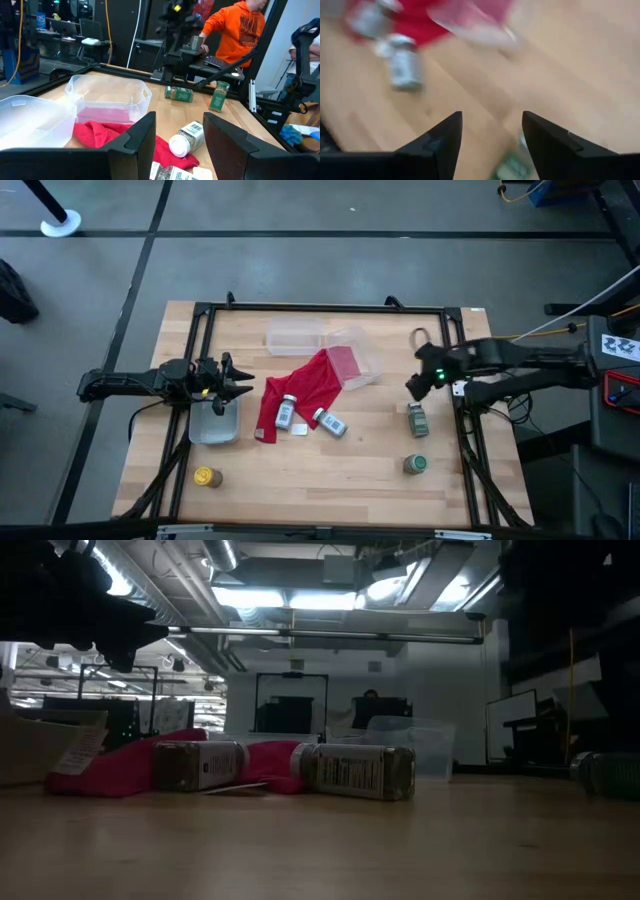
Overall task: Sort spices by type
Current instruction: Put the top green seasoning bottle into the right transparent bin
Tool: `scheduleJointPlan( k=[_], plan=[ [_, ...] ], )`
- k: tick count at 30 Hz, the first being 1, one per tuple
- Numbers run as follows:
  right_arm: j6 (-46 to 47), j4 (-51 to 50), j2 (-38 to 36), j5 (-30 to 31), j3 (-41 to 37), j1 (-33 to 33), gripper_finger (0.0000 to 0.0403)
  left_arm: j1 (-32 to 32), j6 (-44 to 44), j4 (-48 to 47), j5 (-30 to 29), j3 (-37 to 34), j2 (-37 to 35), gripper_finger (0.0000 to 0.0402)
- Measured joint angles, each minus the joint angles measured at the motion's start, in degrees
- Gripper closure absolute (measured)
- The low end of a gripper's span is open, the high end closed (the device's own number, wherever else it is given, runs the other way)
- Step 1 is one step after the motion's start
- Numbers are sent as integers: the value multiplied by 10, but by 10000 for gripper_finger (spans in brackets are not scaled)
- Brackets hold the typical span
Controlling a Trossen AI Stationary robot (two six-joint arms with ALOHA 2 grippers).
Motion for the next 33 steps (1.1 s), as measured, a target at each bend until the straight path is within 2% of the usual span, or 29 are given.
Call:
scheduleJointPlan(
  k=[6,15,25,33],
  plan=[
    [70,-60,122,-82,16,0,194,0,0,0,0,0,0,253],
    [76,-83,246,-104,15,0,194,0,0,0,0,0,0,254],
    [86,-83,273,-104,12,0,194,0,0,0,0,0,0,254],
    [88,-51,273,-115,-45,-20,194,0,0,0,0,0,0,254]
  ],
)
